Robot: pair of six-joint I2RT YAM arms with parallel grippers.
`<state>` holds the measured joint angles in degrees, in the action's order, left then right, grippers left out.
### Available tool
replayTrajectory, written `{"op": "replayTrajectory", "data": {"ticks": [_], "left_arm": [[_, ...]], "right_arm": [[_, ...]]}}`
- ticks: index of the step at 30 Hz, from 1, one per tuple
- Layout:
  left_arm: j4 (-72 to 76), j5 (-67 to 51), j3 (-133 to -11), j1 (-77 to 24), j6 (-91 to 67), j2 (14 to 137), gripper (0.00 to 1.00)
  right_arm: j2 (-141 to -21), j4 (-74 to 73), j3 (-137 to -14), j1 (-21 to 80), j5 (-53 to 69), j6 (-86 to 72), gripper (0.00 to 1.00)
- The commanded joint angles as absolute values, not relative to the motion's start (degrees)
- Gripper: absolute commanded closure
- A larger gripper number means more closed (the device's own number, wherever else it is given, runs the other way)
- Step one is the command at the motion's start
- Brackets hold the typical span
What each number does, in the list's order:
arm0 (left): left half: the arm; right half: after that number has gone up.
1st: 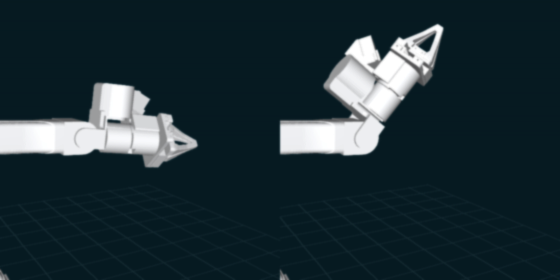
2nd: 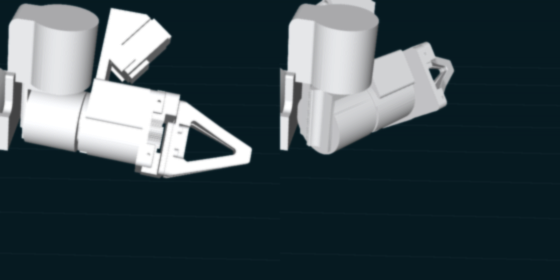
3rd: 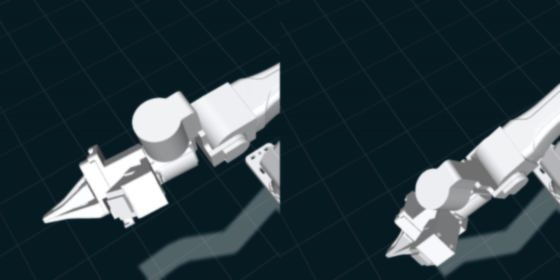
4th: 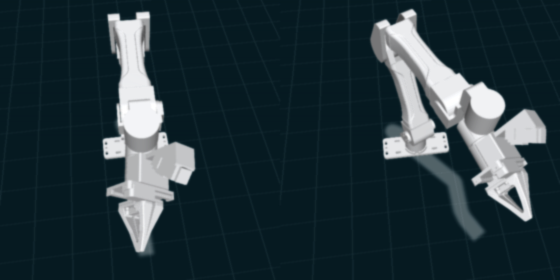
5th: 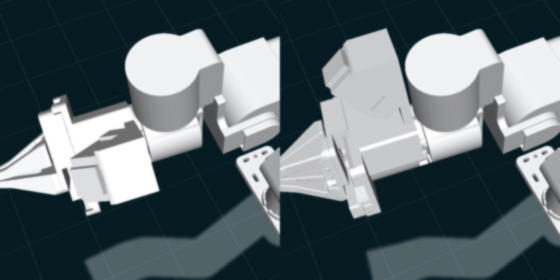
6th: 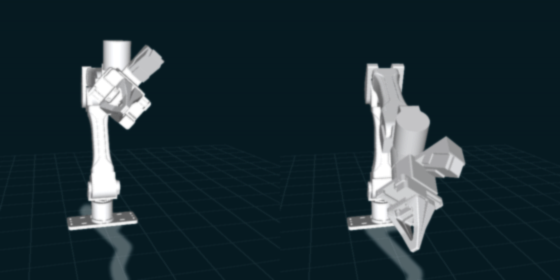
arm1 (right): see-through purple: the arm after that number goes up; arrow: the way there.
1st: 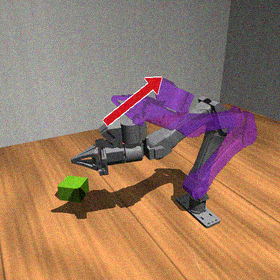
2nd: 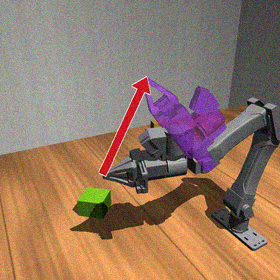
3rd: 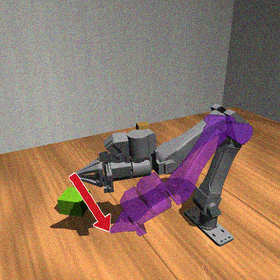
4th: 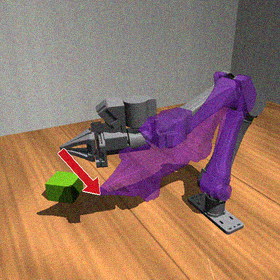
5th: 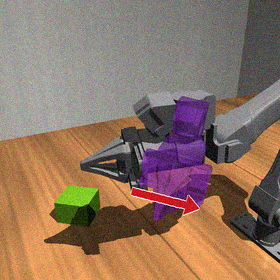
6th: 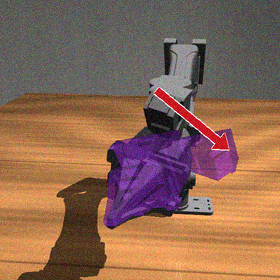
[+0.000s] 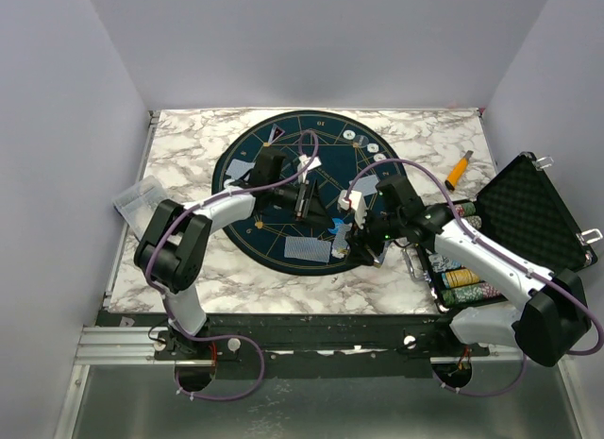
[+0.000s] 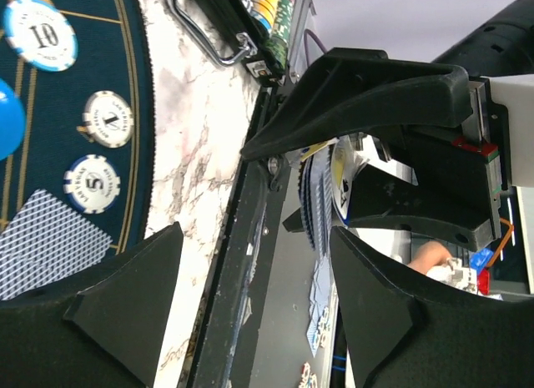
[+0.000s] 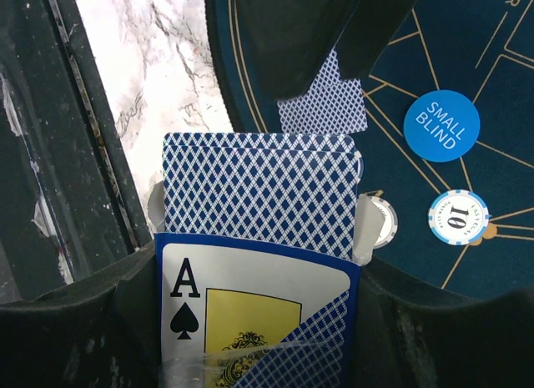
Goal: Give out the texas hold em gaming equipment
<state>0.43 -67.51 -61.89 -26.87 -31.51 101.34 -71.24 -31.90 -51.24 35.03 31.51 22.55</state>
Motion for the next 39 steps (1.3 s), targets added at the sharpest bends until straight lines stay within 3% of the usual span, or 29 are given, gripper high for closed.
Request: {"op": "replayTrajectory", "data": {"ticks": [1, 16, 30, 36, 39], "left_arm": [[3.25, -68.99, -62.17, -29.36, -32.72, 99.14, 0.26], [3.32, -67.53, -62.60, -34.53, -33.53, 100.99, 0.30], [-3.97, -65.14, -60.03, -31.00, -26.80, 97.67, 0.57], [-5.08, -64.97, -59.60, -30.32, -25.06, 94.54, 0.57], [-5.10, -65.39, -59.81, -30.39, -24.87, 93.28, 0.47]], "right_arm": [[-70.38, -32.12, -51.58, 35.15, 33.75, 23.29, 0.99], [-69.87, -32.01, -51.33, 35.10, 34.04, 23.03, 0.99], [-68.80, -32.04, -50.71, 35.19, 33.50, 23.05, 1.00], [-68.99, -32.08, -50.75, 35.13, 33.23, 23.02, 0.99], [-69.41, -32.08, -50.87, 35.15, 32.98, 23.07, 0.99]]}}
